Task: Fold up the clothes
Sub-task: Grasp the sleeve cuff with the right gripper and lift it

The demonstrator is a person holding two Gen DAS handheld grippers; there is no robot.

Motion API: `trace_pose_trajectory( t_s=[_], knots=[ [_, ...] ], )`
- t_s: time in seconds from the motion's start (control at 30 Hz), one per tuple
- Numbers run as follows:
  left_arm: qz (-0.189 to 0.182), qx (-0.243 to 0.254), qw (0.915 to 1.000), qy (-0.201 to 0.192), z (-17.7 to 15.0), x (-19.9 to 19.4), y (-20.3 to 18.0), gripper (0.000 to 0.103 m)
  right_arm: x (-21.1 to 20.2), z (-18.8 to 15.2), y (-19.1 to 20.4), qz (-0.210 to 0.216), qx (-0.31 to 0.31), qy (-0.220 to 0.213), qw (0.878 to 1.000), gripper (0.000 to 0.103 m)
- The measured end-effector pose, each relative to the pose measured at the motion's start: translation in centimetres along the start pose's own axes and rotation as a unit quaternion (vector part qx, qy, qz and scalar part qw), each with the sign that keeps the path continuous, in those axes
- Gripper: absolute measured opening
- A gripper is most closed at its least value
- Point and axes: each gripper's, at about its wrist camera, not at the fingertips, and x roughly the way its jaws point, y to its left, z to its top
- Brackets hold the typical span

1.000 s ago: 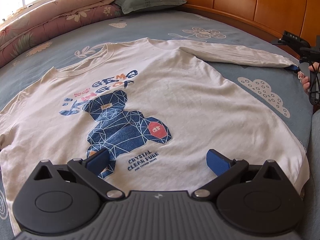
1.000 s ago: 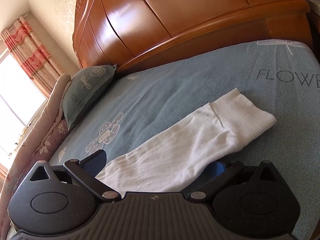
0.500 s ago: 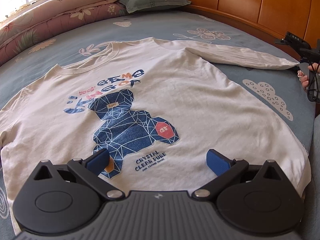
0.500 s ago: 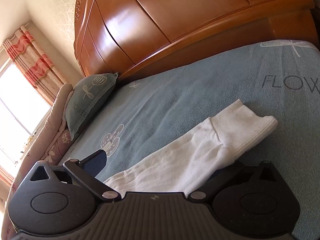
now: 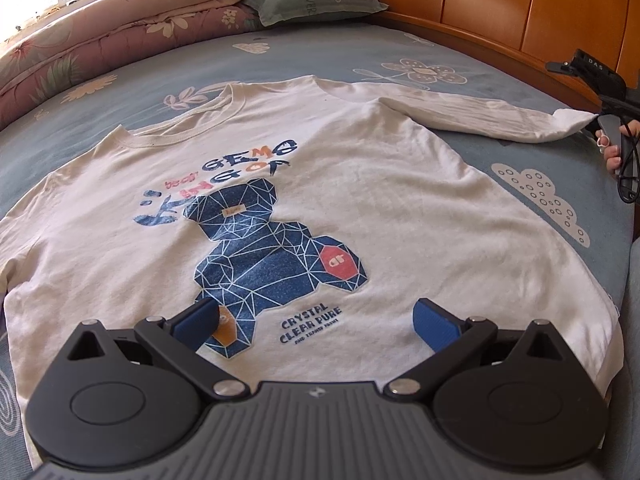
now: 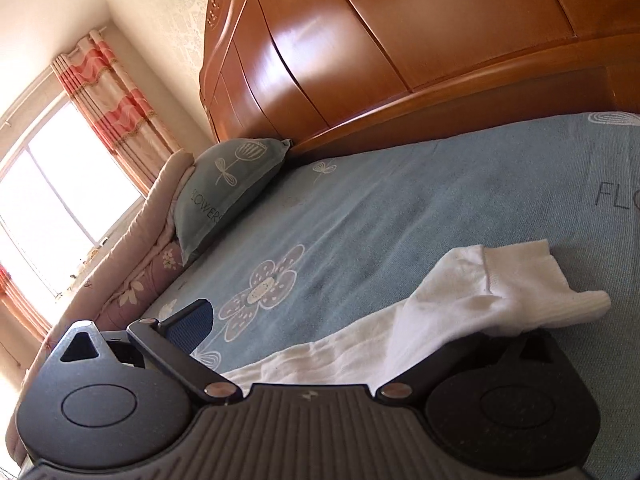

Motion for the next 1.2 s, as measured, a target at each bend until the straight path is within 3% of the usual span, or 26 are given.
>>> trace_pose_trajectory(
  t_s=[0.33,0.57,0.73,1.2],
  knots=[
    [-0.017,0.035,0.9992,-0.012,0.4,-1.7,0.1,0.102,0.9,0.5,4.4,0.037,-0.006,0.015,0.999,0.103],
    [-0.032,0.106,0.9931,-0.039,0.1,-3.7,0.1,0.102,3.1,-0.1,11.1,0.07,-0.041,0.051,0.995,0.103],
    [-0.037,0.097,0.9932,-0.053,0.1,-5.0,1.4,0.102,4.8,-1.0,16.1,0.094,-0.064,0.079,0.99,0.103],
    [0.021,0.06,0.9969,-0.047,-0.9,-6.3,5.3,0.102,8.2,-4.3,26.4,0.157,-0.089,0.134,0.974,0.103]
  ],
)
